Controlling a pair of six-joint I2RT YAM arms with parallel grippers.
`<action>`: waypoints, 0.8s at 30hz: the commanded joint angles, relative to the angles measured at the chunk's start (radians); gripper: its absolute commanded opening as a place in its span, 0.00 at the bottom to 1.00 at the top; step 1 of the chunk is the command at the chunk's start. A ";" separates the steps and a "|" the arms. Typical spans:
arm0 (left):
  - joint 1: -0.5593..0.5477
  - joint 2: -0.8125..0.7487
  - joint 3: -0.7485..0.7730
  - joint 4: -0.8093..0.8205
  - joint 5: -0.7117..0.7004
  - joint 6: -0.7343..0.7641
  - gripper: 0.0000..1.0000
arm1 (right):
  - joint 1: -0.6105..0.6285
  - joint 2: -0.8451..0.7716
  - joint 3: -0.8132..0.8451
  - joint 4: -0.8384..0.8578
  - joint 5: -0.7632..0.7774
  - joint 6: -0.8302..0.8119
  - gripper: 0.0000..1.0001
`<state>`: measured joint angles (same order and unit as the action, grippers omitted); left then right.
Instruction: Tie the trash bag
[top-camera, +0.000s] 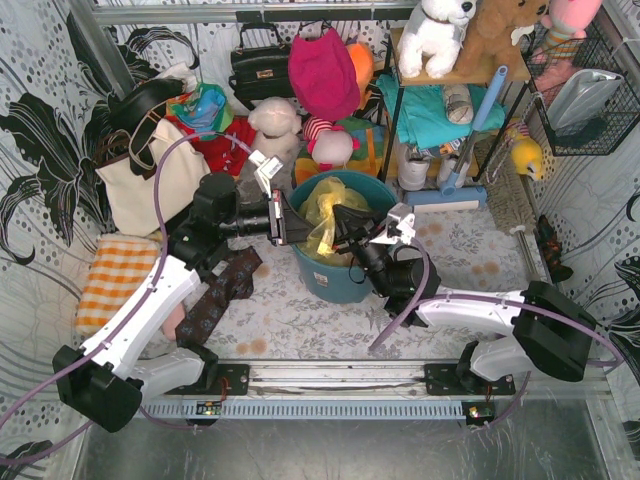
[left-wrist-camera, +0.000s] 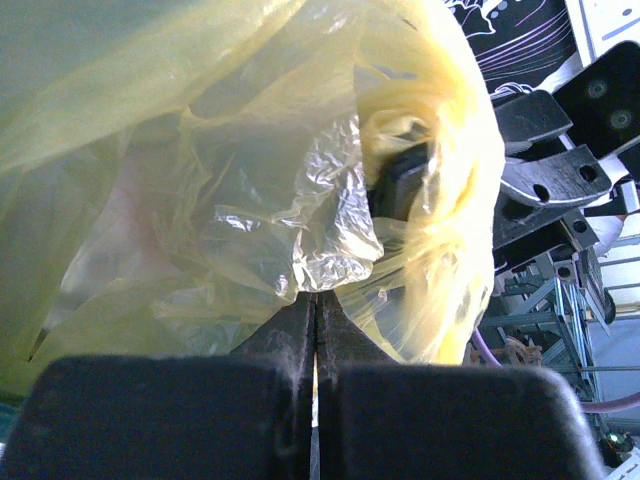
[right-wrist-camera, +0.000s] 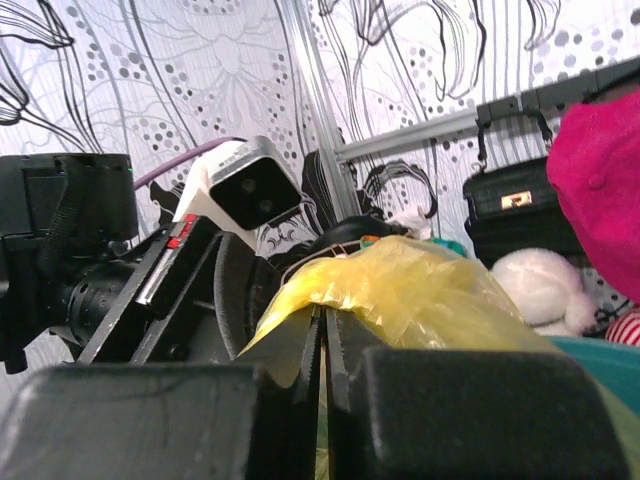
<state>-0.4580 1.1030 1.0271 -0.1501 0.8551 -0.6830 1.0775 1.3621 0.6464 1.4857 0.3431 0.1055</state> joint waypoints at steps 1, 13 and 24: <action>-0.004 -0.006 0.045 0.020 -0.007 0.019 0.00 | -0.004 0.033 -0.004 0.165 -0.070 -0.072 0.02; -0.024 -0.023 0.049 0.022 0.025 0.012 0.00 | -0.025 0.153 0.079 0.197 -0.138 -0.152 0.01; -0.036 -0.035 0.059 -0.021 0.014 0.038 0.00 | -0.027 0.153 0.124 0.196 -0.217 -0.180 0.01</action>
<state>-0.4778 1.0943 1.0378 -0.1852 0.8471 -0.6708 1.0542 1.5047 0.7296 1.6005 0.1738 -0.0475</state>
